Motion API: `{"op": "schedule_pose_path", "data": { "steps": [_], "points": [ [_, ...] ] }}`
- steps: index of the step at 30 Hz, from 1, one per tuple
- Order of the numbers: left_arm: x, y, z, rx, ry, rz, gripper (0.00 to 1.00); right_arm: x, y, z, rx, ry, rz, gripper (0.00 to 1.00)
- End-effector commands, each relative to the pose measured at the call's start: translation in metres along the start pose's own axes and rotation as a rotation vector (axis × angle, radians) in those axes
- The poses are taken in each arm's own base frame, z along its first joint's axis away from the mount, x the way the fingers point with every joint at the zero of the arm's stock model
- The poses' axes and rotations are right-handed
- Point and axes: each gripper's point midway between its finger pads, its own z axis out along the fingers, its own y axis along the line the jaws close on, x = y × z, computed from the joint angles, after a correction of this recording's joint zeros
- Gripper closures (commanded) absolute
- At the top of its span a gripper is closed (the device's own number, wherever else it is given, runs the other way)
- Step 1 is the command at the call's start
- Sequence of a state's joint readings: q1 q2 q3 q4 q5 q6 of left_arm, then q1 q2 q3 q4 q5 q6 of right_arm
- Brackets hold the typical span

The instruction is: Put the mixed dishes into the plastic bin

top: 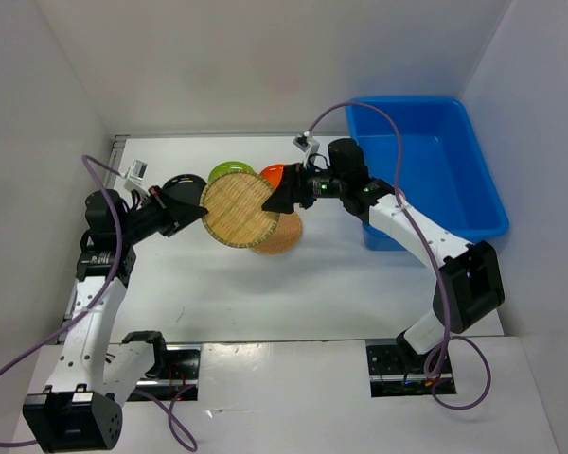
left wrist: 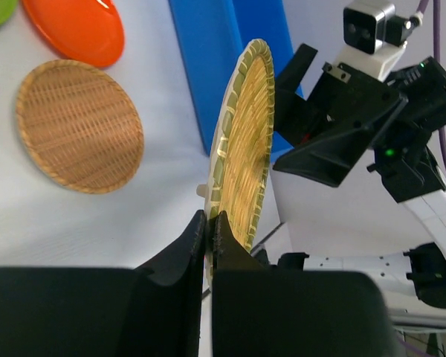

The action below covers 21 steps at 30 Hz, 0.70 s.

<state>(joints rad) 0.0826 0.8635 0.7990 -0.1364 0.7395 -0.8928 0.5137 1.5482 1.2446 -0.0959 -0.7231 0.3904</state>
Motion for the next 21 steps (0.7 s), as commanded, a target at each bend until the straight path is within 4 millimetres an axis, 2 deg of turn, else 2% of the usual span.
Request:
{"op": "schedule_pose_path", "data": {
  "steps": [1,3,4,6,7,9,10,13,14,16,17,18,19,20,21],
  "points": [
    [-0.008,-0.04,-0.008,0.15,0.006,0.079,1.0,-0.027,0.011,0.001,-0.047,-0.054,-0.081,0.11],
    [-0.008,-0.042,-0.007,0.168,0.014,0.09,1.0,-0.026,0.016,0.0,-0.073,-0.048,-0.079,0.2],
    [-0.008,-0.042,-0.007,0.168,0.015,0.081,1.0,-0.024,0.013,0.003,-0.071,-0.041,-0.063,0.35],
    [-0.006,-0.043,-0.006,0.181,0.033,0.081,1.0,-0.026,0.013,0.004,-0.071,-0.042,-0.064,0.49],
    [-0.006,-0.043,-0.006,0.181,0.033,0.081,1.0,-0.026,0.012,0.007,-0.079,-0.037,-0.063,0.61],
    [-0.005,-0.041,-0.005,0.181,0.044,0.084,1.0,-0.027,0.017,0.005,-0.098,-0.028,-0.065,0.72],
    [-0.005,-0.041,-0.005,0.181,0.044,0.084,1.0,-0.024,0.015,0.007,-0.104,-0.017,-0.057,0.82],
    [-0.004,-0.032,0.0,0.164,0.058,0.078,1.0,-0.026,0.019,0.006,-0.112,-0.014,-0.059,0.93],
    [-0.004,-0.032,0.0,0.164,0.058,0.078,1.0,-0.027,0.02,0.006,-0.111,-0.012,-0.057,1.0],
    [-0.001,-0.019,0.004,0.126,0.076,0.077,0.99,-0.031,0.022,0.005,-0.114,-0.017,-0.054,1.0],
    [-0.004,-0.011,0.008,0.09,0.064,0.075,0.96,-0.035,0.031,-0.001,-0.122,-0.033,-0.06,1.0],
    [-0.007,-0.005,0.011,0.063,0.061,0.077,0.72,-0.041,0.025,-0.005,-0.083,-0.056,-0.057,1.0],
    [-0.004,0.005,0.011,0.027,0.063,0.093,0.61,-0.046,0.022,-0.01,-0.056,-0.073,-0.046,1.0],
    [-0.008,0.005,0.01,0.01,0.05,0.113,0.54,-0.053,0.02,-0.015,-0.031,-0.101,-0.052,1.0],
    [-0.009,0.016,0.012,-0.037,0.041,0.104,0.47,-0.062,0.023,-0.027,-0.01,-0.133,-0.064,1.0]
  ]
}}
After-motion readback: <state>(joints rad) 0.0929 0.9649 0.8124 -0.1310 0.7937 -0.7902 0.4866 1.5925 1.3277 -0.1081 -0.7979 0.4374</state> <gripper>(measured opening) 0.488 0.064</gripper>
